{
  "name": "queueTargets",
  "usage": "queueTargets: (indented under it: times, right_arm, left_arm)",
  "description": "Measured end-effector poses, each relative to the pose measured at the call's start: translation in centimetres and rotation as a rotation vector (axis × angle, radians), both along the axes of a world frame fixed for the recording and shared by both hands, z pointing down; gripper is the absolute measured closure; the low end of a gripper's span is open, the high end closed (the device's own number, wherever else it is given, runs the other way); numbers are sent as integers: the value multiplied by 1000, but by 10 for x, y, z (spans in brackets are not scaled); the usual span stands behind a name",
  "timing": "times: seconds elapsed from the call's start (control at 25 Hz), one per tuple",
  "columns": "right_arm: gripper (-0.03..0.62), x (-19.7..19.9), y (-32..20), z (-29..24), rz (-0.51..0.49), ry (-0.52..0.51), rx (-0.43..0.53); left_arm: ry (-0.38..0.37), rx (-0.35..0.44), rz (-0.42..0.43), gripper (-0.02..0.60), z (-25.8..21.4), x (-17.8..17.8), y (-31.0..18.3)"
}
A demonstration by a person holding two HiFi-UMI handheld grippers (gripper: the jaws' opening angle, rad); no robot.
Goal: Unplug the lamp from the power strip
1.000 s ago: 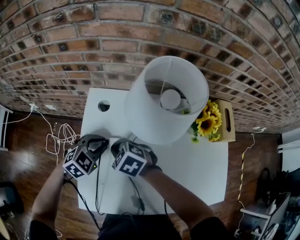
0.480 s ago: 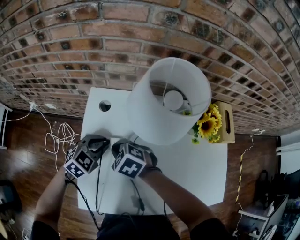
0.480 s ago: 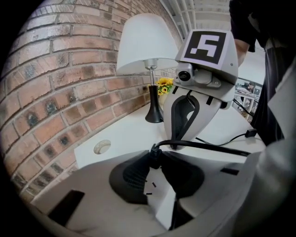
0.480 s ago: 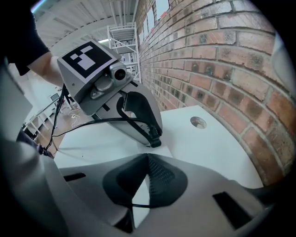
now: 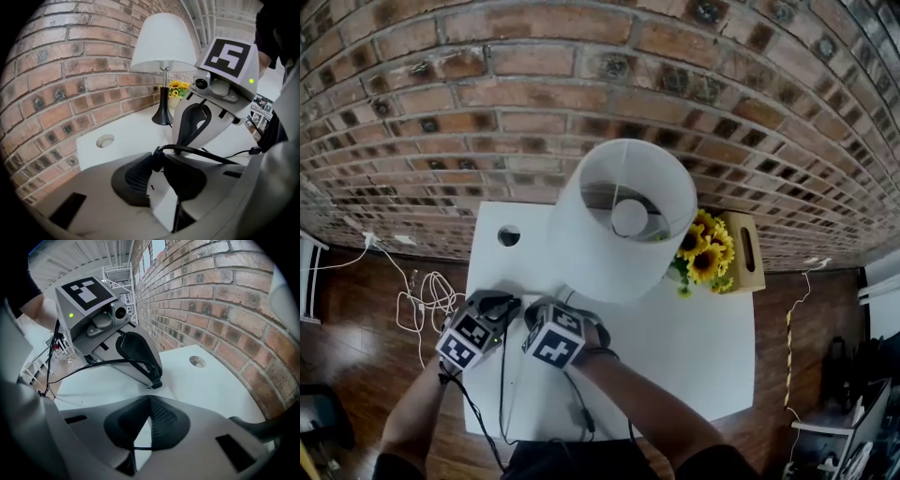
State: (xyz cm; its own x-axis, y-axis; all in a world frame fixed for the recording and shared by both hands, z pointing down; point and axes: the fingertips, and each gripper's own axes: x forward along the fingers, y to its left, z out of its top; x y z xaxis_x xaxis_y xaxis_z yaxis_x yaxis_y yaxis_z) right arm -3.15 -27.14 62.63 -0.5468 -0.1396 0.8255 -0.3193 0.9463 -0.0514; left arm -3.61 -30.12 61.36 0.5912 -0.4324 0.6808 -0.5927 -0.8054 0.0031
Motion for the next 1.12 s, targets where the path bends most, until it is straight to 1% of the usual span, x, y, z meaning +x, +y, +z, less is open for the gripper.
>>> queueTargets:
  times: [0.08, 0.24, 0.32, 0.4, 0.44, 0.6, 0.76, 0.84, 0.92, 0.96, 1.0, 1.04, 1.12]
  right_arm:
    - [605, 0, -2, 0, 8, 0, -4]
    - [605, 1, -4, -2, 26, -13, -22]
    - [605, 0, -4, -2, 22, -3, -14]
    - [605, 0, -3, -1, 12, 14, 0]
    - [605, 0, -3, -1, 13, 14, -1]
    - [605, 0, -3, -2, 24, -2, -11]
    - [606, 2, -1, -2, 58, -24, -45]
    - [605, 2, -1, -3, 70, -36, -58]
    - [606, 0, -2, -4, 78, -54, -80]
    - [606, 0, -1, -5, 81, -63, -86]
    - [606, 1, -1, -6, 85, -69, -83]
    - [606, 1, -1, -6, 89, -71, -74]
    - [606, 2, -2, -6, 102, -69, -66]
  left_arm:
    - [-12, -9, -8, 482, -1, 0, -1]
    - [-18, -1, -20, 482, -2, 0, -1]
    - [-4, -24, -50, 482, -2, -1, -1]
    - [30, -62, -93, 482, -3, -2, -3]
    - [38, -68, -103, 482, -3, -2, -3]
    - [25, -53, -96, 483, -5, -1, -3]
    - [31, -61, -119, 483, -5, 0, 0]
    - [8, -33, -107, 483, -7, -1, 0]
    - [-60, 30, -50, 485, -8, -1, 2]
    - [-94, 53, -23, 485, -7, -2, 4]
    - [-112, 61, -10, 485, -6, -2, 6]
    - [-110, 57, -13, 485, -4, -3, 7]
    - [-73, 31, -46, 485, -4, -3, 5]
